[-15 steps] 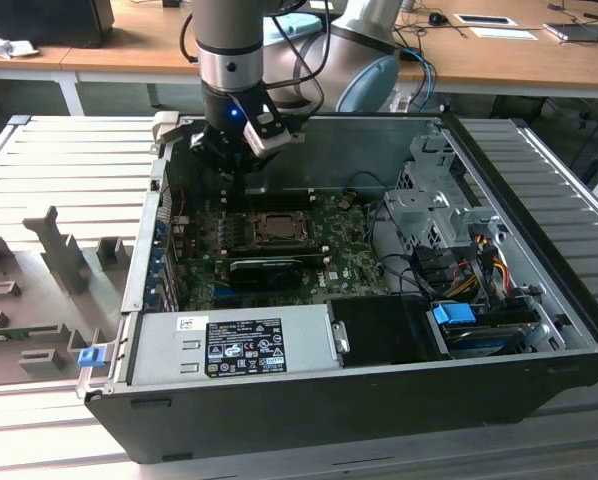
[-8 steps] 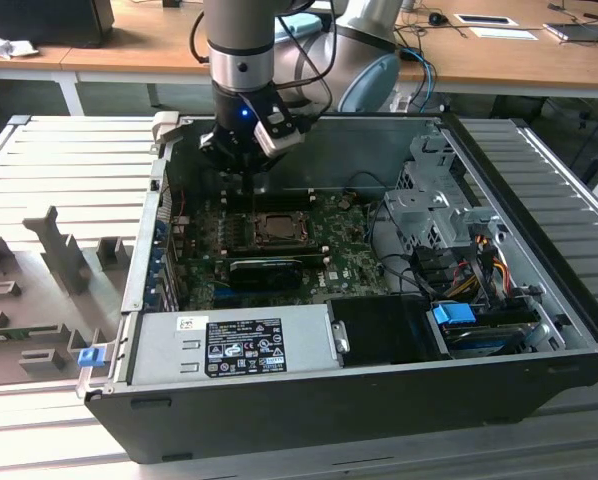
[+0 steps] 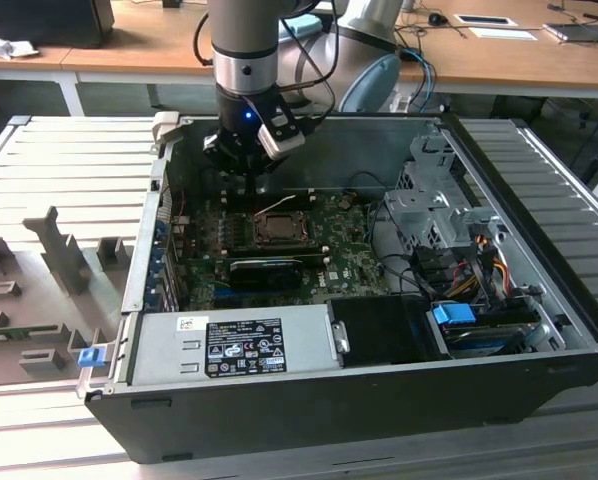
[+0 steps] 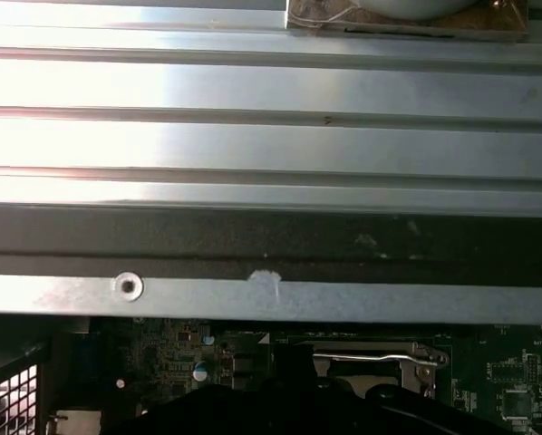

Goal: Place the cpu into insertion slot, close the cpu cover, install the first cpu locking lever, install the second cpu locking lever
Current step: 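Install the first cpu locking lever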

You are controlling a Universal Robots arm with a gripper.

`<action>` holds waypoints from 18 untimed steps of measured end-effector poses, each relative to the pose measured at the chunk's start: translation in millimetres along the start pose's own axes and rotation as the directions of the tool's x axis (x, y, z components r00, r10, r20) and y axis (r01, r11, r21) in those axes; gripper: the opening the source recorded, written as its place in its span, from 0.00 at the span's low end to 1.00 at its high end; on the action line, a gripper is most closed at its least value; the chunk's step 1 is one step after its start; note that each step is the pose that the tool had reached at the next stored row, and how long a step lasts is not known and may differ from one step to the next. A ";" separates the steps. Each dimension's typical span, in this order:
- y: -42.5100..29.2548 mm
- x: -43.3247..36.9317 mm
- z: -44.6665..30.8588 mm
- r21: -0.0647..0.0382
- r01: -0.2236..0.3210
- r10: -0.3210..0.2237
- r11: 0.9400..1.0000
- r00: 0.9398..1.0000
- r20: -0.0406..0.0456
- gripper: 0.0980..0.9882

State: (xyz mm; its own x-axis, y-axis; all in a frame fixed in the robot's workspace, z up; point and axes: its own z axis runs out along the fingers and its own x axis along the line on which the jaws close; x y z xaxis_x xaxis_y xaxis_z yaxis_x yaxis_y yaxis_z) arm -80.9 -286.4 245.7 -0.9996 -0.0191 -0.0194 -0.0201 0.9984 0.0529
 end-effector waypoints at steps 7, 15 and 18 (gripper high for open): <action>0.0 -0.4 0.0 0.000 0.000 0.000 1.000 1.000 0.000 0.01; -2.1 -19.9 7.1 -0.036 0.004 -0.004 0.999 1.000 0.002 0.01; -2.6 -30.6 18.2 -0.036 0.018 -0.018 0.999 1.000 0.002 0.01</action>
State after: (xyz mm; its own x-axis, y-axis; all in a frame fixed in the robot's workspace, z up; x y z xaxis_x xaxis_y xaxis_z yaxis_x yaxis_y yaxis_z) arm -49.9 -287.5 228.0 -0.9991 -0.0367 -0.0225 -0.0385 0.9953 0.0883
